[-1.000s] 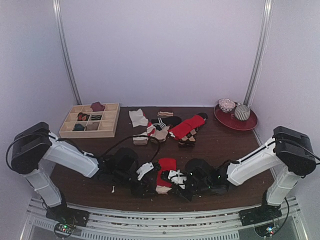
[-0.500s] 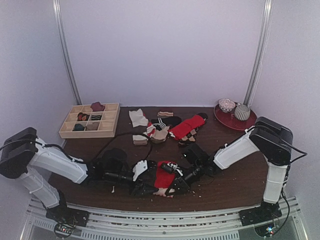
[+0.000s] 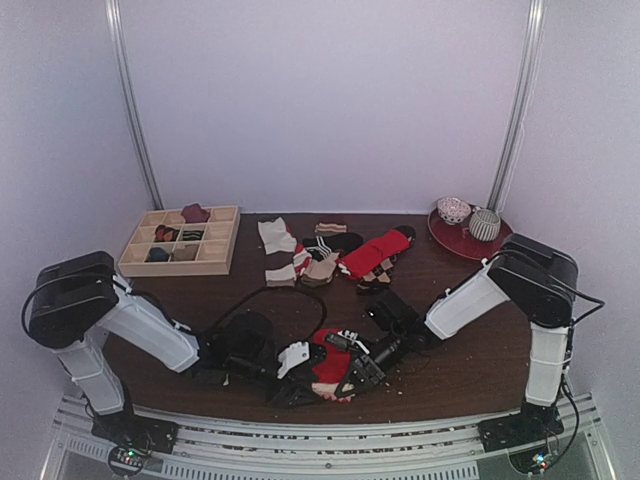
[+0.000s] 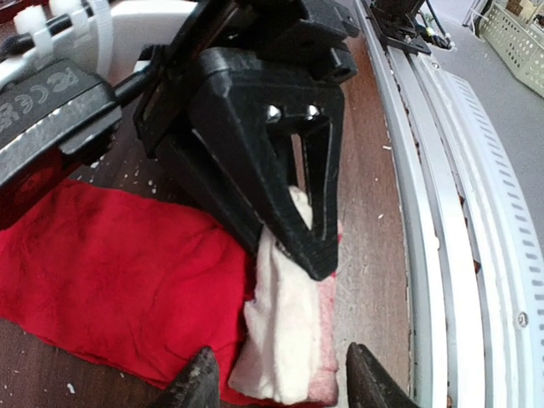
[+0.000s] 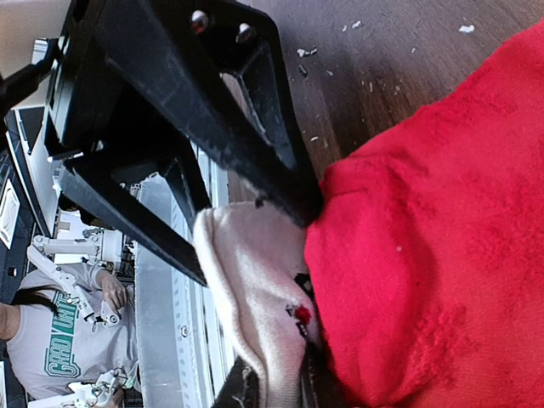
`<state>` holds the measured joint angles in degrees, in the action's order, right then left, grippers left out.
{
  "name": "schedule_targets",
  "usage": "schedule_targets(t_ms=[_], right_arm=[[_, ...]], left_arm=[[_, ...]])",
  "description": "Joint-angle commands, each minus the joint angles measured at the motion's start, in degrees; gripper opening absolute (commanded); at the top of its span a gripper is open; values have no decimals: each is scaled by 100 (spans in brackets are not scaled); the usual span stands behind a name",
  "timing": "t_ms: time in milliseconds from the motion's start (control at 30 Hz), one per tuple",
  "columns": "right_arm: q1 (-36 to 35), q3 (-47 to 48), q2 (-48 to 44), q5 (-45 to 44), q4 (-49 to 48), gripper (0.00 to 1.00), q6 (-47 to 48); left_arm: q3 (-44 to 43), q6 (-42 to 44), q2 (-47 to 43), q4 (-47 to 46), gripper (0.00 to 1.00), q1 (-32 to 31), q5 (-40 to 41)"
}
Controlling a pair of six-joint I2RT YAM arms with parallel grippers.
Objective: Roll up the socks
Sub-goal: Roll the sock at the center of the board.
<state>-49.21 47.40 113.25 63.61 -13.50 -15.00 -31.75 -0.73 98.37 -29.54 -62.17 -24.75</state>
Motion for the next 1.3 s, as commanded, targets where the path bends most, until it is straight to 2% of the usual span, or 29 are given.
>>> schedule_targets(t_ms=[0,100,133,267,400,500,600,667,800,900,1000,1100,1267], right_arm=[[43,-322,525,-791,1128,13,-74],[41,-357,534,-813,1055,12,-124],[49,-359,525,-830,1044,12,-137],[52,-381,465,-887,938,13,-216],[49,-438,321,-966,807,14,-313],[48,-552,20,-1040,526,21,-337],[37,-862,-743,-1501,100,28,-192],[30,-1149,-1423,-2051,-260,37,19],[-155,-1899,-2744,-3201,-1230,43,697],[-642,-2227,-3413,-4175,-1611,50,1541],[-1415,-2200,-3517,-5278,-1529,53,2606],[-1997,-1933,-3188,-6142,-1443,54,3145],[-2283,-1745,-2677,-6526,-1628,54,3759]], left_arm=[[-202,-64,117,-334,51,-82,-112],[-171,-104,65,-514,51,-111,-107],[-186,-109,84,-525,48,-111,-134],[-322,-183,350,-342,13,-111,-225],[-340,-418,624,-111,1,-111,-241],[-304,-702,728,275,0,-111,-23],[-310,-1134,829,847,0,-45,194],[-235,-1539,857,1084,0,71,185],[92,-2369,831,1037,0,466,-391],[118,-2638,835,1162,0,552,-716],[-69,-2658,932,1469,0,565,-848],[-171,-2666,1022,1605,0,572,-958],[-153,-2670,1118,1618,0,581,-1069]])
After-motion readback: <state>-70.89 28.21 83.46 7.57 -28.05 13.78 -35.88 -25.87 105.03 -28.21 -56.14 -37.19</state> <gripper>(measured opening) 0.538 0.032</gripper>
